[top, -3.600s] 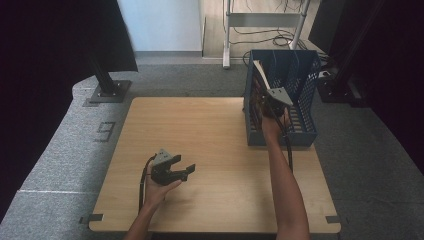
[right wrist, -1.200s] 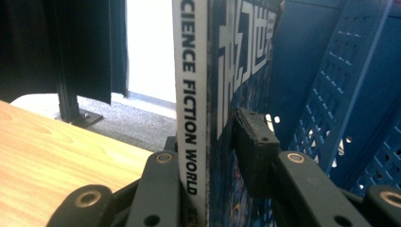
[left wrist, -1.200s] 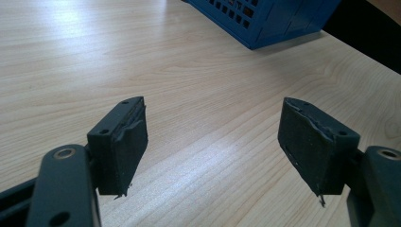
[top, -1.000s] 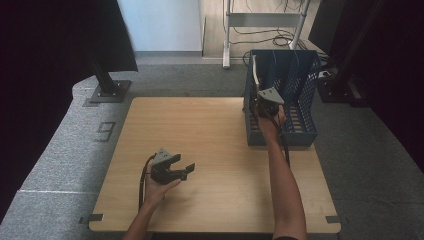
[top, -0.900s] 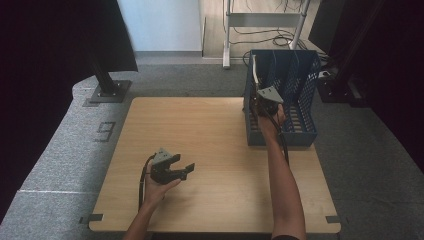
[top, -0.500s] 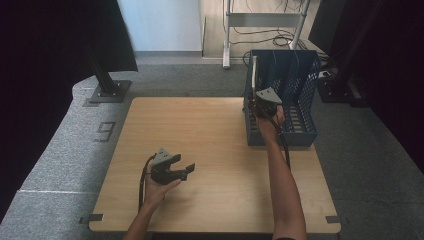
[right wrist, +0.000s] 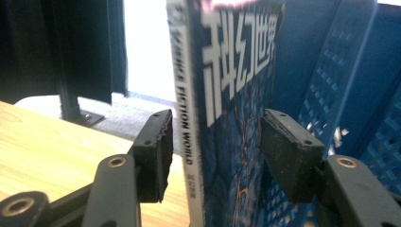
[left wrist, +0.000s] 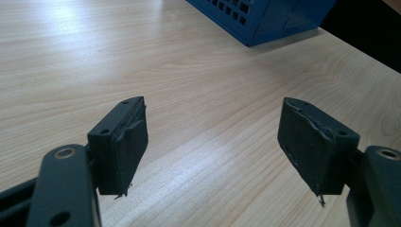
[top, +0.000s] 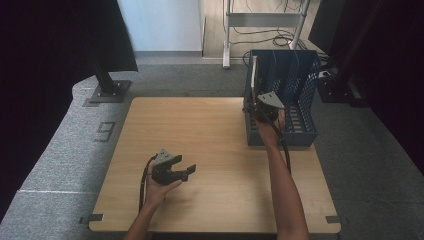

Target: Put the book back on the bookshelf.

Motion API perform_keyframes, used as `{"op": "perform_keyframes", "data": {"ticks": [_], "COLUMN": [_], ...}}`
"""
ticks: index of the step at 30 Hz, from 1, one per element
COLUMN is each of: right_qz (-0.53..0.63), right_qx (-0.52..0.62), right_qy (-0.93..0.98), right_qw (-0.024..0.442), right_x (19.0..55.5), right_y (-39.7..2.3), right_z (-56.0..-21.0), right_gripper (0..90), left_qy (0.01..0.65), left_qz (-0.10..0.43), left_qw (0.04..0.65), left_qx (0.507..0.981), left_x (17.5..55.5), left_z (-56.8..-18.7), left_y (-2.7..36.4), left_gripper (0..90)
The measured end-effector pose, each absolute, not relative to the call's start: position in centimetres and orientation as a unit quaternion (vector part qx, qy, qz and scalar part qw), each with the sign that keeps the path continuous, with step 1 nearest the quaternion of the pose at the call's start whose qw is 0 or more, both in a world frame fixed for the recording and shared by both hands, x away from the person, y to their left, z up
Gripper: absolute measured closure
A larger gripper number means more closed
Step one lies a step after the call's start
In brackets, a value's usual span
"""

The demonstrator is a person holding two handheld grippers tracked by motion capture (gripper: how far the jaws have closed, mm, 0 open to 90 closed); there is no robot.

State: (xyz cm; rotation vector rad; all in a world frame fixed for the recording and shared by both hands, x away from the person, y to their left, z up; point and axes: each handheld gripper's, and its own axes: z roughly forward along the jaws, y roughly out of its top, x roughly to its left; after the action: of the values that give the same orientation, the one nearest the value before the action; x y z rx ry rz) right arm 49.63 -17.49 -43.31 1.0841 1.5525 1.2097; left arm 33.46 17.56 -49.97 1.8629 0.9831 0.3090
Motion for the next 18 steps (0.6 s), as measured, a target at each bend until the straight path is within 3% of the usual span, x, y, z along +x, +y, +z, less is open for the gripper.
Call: {"op": "perform_keyframes", "data": {"ticks": [18], "right_qz": [0.507], "right_qx": [0.428], "right_qy": [0.632], "right_qw": [0.4], "right_x": [46.4], "right_y": [-18.7], "right_z": [-42.8], "right_gripper": [46.8], "left_qy": [0.405], "left_qz": [0.132], "left_qw": [0.484], "left_qx": [0.764], "left_x": [33.4], "left_z": [-49.7], "left_y": [17.7], "left_gripper": [25.1]}}
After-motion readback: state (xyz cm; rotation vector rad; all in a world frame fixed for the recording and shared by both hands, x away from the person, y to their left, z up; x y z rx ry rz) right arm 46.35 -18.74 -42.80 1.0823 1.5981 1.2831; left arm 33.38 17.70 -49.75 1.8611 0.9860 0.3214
